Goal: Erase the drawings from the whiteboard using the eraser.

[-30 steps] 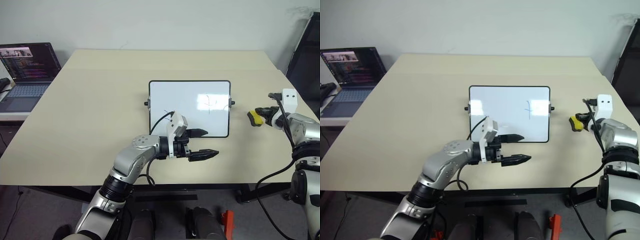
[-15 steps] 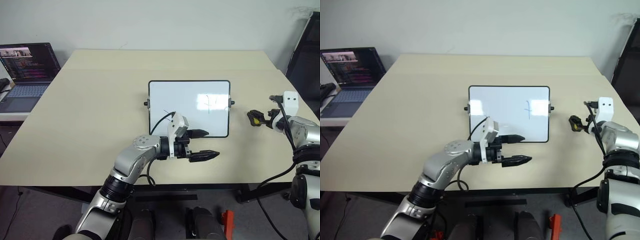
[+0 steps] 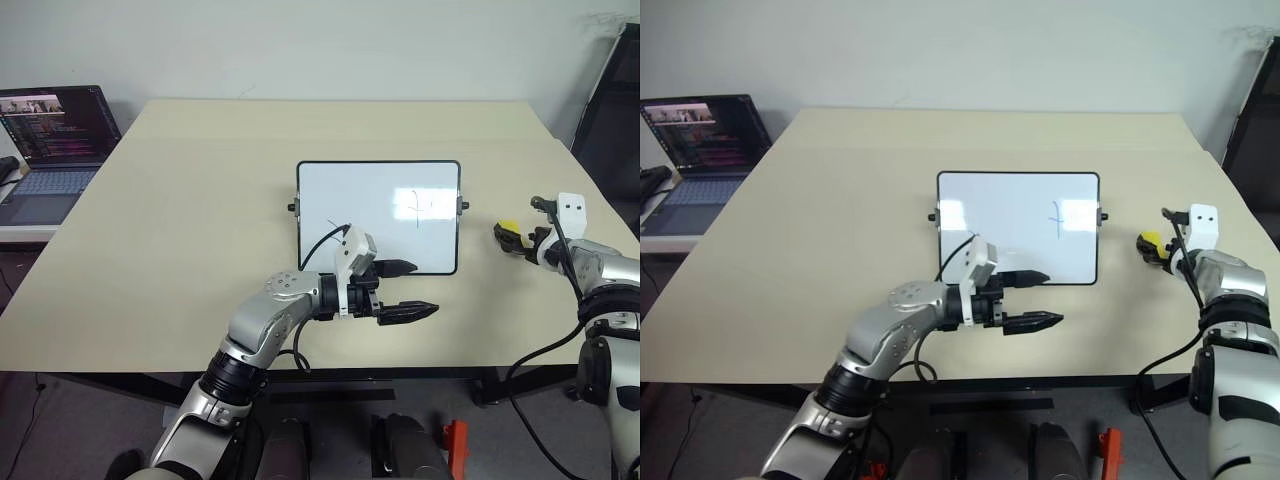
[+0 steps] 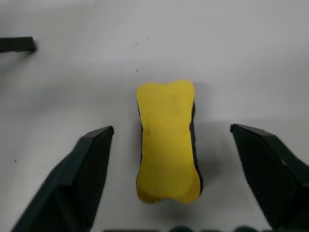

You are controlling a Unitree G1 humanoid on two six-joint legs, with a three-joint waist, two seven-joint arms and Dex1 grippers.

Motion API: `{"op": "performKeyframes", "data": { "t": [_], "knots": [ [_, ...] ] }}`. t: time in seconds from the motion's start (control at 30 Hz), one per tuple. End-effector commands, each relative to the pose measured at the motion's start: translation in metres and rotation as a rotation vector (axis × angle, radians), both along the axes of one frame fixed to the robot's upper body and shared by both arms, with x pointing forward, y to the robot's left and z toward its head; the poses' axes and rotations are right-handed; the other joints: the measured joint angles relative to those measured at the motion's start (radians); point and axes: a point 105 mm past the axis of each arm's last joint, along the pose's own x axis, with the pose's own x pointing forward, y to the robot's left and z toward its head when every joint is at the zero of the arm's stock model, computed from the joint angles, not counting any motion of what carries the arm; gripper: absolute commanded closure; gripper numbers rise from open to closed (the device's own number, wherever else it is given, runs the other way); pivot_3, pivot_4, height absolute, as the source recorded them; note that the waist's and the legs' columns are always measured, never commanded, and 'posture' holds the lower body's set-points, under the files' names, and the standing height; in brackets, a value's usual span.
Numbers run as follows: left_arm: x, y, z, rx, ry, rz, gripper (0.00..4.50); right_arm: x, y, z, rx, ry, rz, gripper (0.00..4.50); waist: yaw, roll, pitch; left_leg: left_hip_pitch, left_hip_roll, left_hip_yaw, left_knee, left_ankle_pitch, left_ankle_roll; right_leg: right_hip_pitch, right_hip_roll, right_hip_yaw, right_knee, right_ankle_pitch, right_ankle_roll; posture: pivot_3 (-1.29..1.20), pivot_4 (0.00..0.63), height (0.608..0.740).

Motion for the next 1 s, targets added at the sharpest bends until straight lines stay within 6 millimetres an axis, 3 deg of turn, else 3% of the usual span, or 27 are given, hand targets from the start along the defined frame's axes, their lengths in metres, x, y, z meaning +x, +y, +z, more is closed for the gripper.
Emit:
{"op": "performKeyframes", "data": {
  "t": [0.03, 0.23, 0.43, 0.5, 0.83, 1.0],
  "knots": [
    [-0.006, -0.002, 0.010, -0.020, -0.042, -0.013, 0.00, 0.006, 0.000, 0.016, -0.009, -0.060, 0.000, 1.61, 0.000, 0.000, 0.000, 0.000, 0.000, 0.000, 0.000, 0.000, 0.000, 0.000, 0.000, 0.000, 0.000, 0.000, 0.000, 0.00, 0.150, 0.740],
    [-0.007, -0.001, 0.010, -0.020, -0.040, -0.010, 0.00, 0.005, 0.000, 0.011, -0.015, -0.044, 0.004, 3.65, 0.000, 0.000, 0.000, 0.000, 0.000, 0.000, 0.000, 0.000, 0.000, 0.000, 0.000, 0.000, 0.000, 0.000, 0.000, 0.00, 0.150, 0.740],
    [-0.008, -0.002, 0.009, -0.020, -0.036, -0.011, 0.00, 0.004, 0.000, 0.007, -0.015, -0.031, 0.003, 4.06, -0.001, 0.000, 0.000, 0.000, 0.000, 0.000, 0.000, 0.000, 0.000, 0.000, 0.000, 0.000, 0.000, 0.000, 0.000, 0.00, 0.150, 0.740],
    [-0.008, -0.002, 0.009, -0.020, -0.033, -0.012, 0.00, 0.003, 0.000, 0.006, -0.016, -0.029, 0.004, 4.48, -0.002, 0.000, 0.000, 0.000, 0.000, 0.000, 0.000, 0.000, 0.000, 0.000, 0.000, 0.000, 0.000, 0.000, 0.000, 0.00, 0.150, 0.740],
    [-0.009, -0.002, 0.008, -0.019, -0.029, -0.011, 0.00, 0.003, -0.002, 0.013, -0.047, -0.039, 0.021, 4.49, -0.003, 0.000, 0.000, 0.001, 0.000, 0.000, 0.000, 0.000, 0.000, 0.000, 0.000, 0.000, 0.000, 0.000, 0.000, 0.00, 0.150, 0.740],
    [-0.010, -0.001, 0.008, -0.015, -0.028, -0.009, 0.00, 0.004, -0.006, 0.035, -0.033, -0.098, 0.022, 2.88, -0.003, 0.000, 0.000, 0.001, 0.000, 0.000, 0.000, 0.000, 0.000, 0.000, 0.000, 0.000, 0.000, 0.000, 0.000, 0.00, 0.150, 0.740]
  ]
}}
